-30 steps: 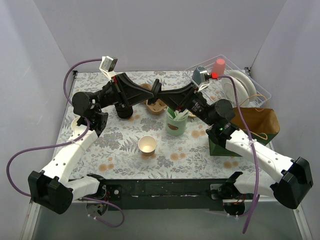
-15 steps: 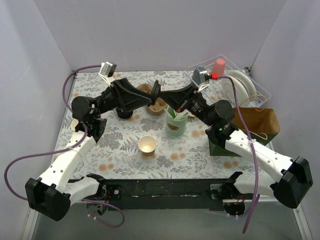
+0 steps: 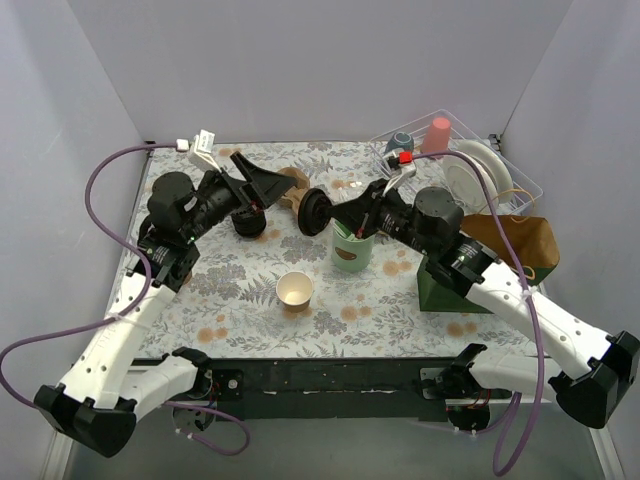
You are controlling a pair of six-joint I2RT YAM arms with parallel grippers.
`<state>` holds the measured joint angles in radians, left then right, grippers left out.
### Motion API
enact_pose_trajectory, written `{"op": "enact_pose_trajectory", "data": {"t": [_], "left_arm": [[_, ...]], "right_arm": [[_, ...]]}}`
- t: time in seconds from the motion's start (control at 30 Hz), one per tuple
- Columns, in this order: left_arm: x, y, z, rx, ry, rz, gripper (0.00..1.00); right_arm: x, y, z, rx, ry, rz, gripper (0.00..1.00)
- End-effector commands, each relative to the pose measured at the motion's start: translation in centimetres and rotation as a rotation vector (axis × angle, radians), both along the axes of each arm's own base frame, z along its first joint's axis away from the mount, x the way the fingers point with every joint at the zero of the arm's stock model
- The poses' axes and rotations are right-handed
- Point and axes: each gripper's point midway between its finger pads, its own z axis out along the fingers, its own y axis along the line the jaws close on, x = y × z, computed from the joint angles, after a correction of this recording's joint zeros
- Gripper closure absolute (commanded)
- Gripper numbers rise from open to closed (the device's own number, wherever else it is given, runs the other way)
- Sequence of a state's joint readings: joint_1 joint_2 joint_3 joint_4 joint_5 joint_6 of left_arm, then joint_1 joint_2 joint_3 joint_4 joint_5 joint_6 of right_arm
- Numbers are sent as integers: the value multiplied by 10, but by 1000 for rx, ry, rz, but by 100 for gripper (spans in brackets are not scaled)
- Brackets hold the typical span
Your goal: Pack the takeout coffee
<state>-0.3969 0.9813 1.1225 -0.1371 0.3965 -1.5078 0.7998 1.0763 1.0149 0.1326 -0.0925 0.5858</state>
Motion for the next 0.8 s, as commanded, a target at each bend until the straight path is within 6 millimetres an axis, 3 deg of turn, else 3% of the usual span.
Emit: {"op": "enact_pose_trajectory", "data": {"t": [0.0, 0.03, 0.1, 0.17, 0.23, 0.37, 0.4, 0.5, 0.63, 0.77], "left_arm": [[28, 60, -130, 369, 396, 352, 2], [26, 67, -158, 432, 486, 382, 5], [17, 73, -195, 489, 586, 384, 14], [8, 76, -220, 514, 652, 385, 25], [0, 86, -247, 543, 712, 426, 28], [-7, 97, -274, 547, 766, 491, 46], [-8, 98, -279, 535, 781, 502, 58], [-13, 92, -304, 533, 822, 470, 76], [-27, 72, -331, 504, 891, 343, 88], [-33, 62, -344, 482, 913, 292, 89]], "right_arm": [[1, -24, -41, -317, 26, -40, 99], [1, -30, -43, -345, 16, -48, 99], [-5, -38, -51, -396, 28, -44, 99], [-10, -45, -56, -441, 25, -33, 99], [-9, -55, -57, -462, 17, -69, 99], [-14, -63, -57, -480, 4, -74, 99], [-14, -63, -58, -485, 7, -71, 99], [-15, -64, -64, -513, 20, -59, 99], [-17, -64, -66, -520, 26, -48, 99], [-19, -64, -63, -509, 15, -41, 99]]}}
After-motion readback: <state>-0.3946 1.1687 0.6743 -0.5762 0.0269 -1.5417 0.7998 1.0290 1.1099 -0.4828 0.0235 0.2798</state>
